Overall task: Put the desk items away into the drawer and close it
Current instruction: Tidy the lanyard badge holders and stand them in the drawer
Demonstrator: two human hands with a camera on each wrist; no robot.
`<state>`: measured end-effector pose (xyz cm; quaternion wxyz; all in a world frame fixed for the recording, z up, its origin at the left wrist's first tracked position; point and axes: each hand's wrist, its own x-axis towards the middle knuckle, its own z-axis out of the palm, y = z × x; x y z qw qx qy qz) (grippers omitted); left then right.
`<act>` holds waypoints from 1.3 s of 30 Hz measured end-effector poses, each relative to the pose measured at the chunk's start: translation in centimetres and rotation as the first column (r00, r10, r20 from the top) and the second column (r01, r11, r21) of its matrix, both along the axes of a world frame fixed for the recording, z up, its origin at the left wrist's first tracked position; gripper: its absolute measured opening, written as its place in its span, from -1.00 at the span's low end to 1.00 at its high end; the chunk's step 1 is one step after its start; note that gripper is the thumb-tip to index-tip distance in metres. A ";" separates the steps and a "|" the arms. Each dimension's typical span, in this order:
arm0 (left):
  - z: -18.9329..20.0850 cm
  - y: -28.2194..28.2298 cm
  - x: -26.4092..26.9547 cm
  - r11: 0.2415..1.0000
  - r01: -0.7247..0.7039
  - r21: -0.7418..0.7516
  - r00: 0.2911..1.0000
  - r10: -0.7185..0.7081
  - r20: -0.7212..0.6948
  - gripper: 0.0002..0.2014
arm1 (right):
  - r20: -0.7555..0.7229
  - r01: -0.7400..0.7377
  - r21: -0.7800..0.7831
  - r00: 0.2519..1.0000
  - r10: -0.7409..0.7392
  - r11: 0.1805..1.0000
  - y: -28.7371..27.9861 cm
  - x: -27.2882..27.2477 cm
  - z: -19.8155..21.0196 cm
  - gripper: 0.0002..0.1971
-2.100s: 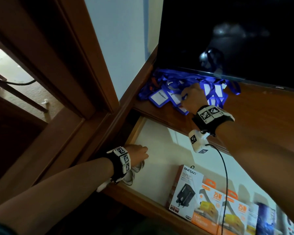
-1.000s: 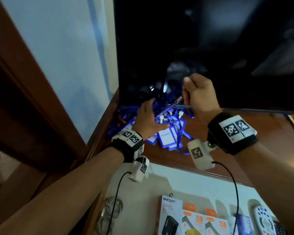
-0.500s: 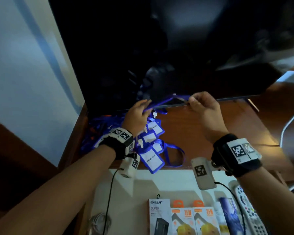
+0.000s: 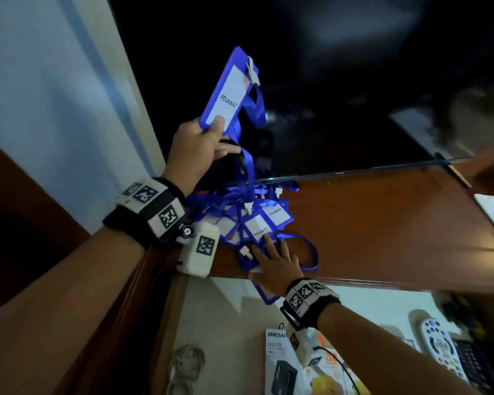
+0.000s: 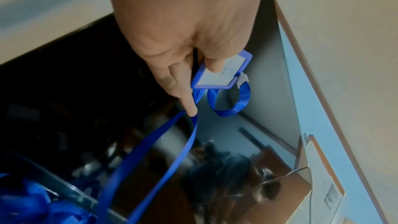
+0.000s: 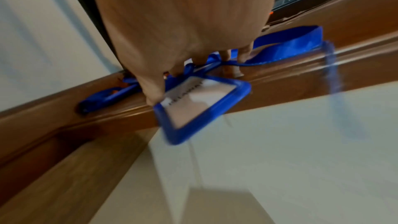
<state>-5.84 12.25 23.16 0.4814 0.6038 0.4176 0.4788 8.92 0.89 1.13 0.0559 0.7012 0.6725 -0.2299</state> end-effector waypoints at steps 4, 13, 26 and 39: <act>2.0 -2.2 -1.7 1.000 0.005 -0.018 0.998 -0.004 0.055 -0.79 | 0.095 -0.036 -0.032 0.995 0.039 0.999 1.4 1.5 -0.5 -0.34; 2.8 -6.6 -1.9 0.999 0.020 -0.034 1.000 -0.020 0.006 -0.84 | 0.038 0.301 -0.087 0.954 -0.298 0.950 4.3 8.9 1.0 -0.31; 5.4 -11.8 3.4 0.982 0.171 -0.077 0.985 -0.169 0.038 -0.72 | -0.987 0.470 -0.139 0.003 -0.159 0.872 -0.3 8.3 18.1 -0.38; 1.6 -15.9 5.8 0.986 0.105 -0.133 0.994 -0.108 -0.022 -0.70 | -0.992 0.360 -0.010 -0.121 0.035 0.933 -7.2 11.4 20.0 -0.77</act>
